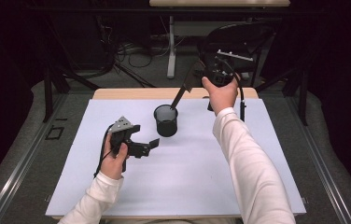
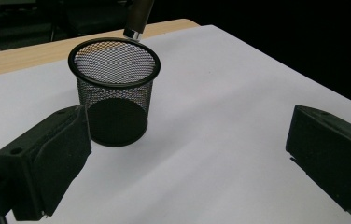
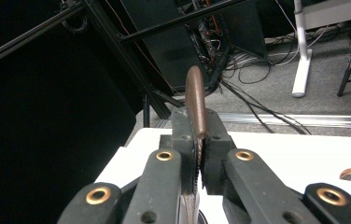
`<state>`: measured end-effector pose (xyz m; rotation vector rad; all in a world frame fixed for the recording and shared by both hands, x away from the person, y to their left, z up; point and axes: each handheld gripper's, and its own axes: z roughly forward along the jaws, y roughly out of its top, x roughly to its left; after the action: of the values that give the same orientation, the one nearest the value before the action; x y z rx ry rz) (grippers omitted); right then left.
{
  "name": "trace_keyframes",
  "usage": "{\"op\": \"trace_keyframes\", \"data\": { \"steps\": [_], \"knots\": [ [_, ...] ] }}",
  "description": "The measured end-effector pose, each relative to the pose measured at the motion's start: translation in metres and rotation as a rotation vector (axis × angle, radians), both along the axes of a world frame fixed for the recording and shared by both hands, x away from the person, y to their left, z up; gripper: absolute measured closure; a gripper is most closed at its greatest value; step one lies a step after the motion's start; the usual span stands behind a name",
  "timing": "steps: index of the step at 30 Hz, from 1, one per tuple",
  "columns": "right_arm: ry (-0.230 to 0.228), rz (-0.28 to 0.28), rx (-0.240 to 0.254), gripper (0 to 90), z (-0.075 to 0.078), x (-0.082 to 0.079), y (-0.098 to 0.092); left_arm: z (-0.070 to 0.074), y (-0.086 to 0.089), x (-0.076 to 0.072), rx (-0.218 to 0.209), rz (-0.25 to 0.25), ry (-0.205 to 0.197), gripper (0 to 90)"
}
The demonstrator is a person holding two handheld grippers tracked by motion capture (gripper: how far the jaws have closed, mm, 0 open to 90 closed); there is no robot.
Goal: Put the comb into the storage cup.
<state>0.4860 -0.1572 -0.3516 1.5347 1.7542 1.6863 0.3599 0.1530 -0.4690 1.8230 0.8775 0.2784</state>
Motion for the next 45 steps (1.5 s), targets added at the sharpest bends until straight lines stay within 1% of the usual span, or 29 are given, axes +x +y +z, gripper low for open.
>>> {"op": "trace_keyframes", "data": {
  "steps": [8,25,45],
  "knots": [
    [0.006,0.012,-0.017,86.8,-0.004,0.001,0.008,0.0,0.0,0.0,0.001,-0.001,0.0,0.5],
    [0.021,0.04,-0.031,86.8,-0.013,0.003,0.027,0.0,0.001,0.0,0.0,0.0,-0.001,0.5],
    [0.04,0.055,-0.045,86.7,-0.027,0.005,0.037,0.0,0.001,0.0,0.002,0.001,-0.002,0.5]
  ]
}}
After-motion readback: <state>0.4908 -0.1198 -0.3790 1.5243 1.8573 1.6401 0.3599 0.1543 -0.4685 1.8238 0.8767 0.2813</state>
